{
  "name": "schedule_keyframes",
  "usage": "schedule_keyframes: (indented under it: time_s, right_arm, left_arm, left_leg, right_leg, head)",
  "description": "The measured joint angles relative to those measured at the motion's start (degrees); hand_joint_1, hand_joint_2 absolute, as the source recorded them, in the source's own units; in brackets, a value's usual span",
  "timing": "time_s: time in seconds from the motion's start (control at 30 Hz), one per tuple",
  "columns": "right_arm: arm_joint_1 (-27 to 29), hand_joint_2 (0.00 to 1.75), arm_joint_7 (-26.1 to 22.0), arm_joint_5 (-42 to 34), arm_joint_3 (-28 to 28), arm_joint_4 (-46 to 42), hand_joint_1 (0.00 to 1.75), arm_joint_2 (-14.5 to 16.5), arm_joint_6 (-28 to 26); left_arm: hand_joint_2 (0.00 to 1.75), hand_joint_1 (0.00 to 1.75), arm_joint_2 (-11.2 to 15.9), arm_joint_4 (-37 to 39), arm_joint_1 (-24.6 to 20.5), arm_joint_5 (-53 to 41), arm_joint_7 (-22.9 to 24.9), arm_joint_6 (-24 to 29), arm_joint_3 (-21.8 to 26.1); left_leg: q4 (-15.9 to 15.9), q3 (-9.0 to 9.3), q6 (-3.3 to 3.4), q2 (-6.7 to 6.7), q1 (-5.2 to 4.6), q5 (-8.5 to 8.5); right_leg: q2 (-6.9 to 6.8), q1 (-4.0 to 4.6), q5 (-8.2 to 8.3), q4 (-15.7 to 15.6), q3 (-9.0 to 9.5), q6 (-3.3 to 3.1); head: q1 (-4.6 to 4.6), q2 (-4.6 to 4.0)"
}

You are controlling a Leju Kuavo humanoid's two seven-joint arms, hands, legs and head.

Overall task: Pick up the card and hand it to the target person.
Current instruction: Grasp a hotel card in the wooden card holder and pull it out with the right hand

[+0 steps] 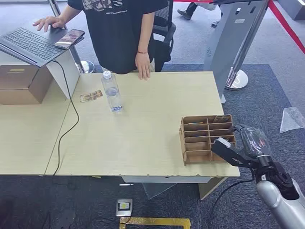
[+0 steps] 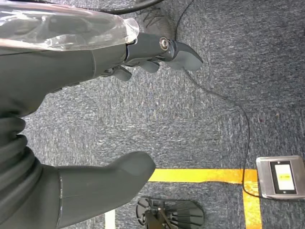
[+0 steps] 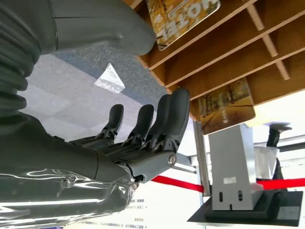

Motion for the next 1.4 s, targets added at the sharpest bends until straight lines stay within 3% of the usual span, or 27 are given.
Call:
schedule_keyframes:
  time_s: [0.4, 0.73, 0.9, 1.4]
  right_arm:
    - [-1.4, 1.75, 0.62, 0.9, 2.72, -0.04, 0.87, 0.09, 0.25]
    - [-2.49, 1.75, 0.43, -0.51, 4.24, 0.67, 0.81, 0.24, -1.08]
    - [-2.77, 1.75, 0.14, -1.46, 4.25, 1.55, 0.94, 0.24, -1.44]
    - [-3.9, 1.75, -0.52, -1.66, 4.3, 6.06, 1.06, 0.24, -2.88]
  left_arm:
    - [1.75, 0.0, -0.03, 0.0, 0.0, 0.19, -0.17, 0.0, -0.36]
    - [1.75, 0.0, -0.09, 0.0, 0.0, 0.0, -0.19, -0.01, -0.5]
    - [1.75, 0.0, -0.13, 0.0, 0.0, -0.14, -0.33, -0.02, -0.84]
    - [1.75, 0.0, -0.19, 0.0, 0.0, -0.15, -0.76, -0.04, -1.21]
  left_leg:
    - [0.0, 0.0, 0.0, 0.0, 0.0, 0.0]
    - [0.0, 0.01, 0.0, 0.0, 0.0, 0.0]
    - [0.0, 0.0, 0.0, 0.0, 0.0, 0.0]
    - [0.0, 0.0, 0.0, 0.0, 0.0, 0.0]
  right_leg:
    - [0.0, 0.0, 0.0, 0.0, 0.0, 0.0]
    - [0.0, 0.0, 0.0, 0.0, 0.0, 0.0]
    - [0.0, 0.0, 0.0, 0.0, -0.01, 0.0]
    - [0.0, 0.0, 0.0, 0.0, 0.0, 0.0]
  head:
    - [-0.01, 0.0]
    - [-0.02, 0.0]
    - [-0.01, 0.0]
    - [-0.01, 0.0]
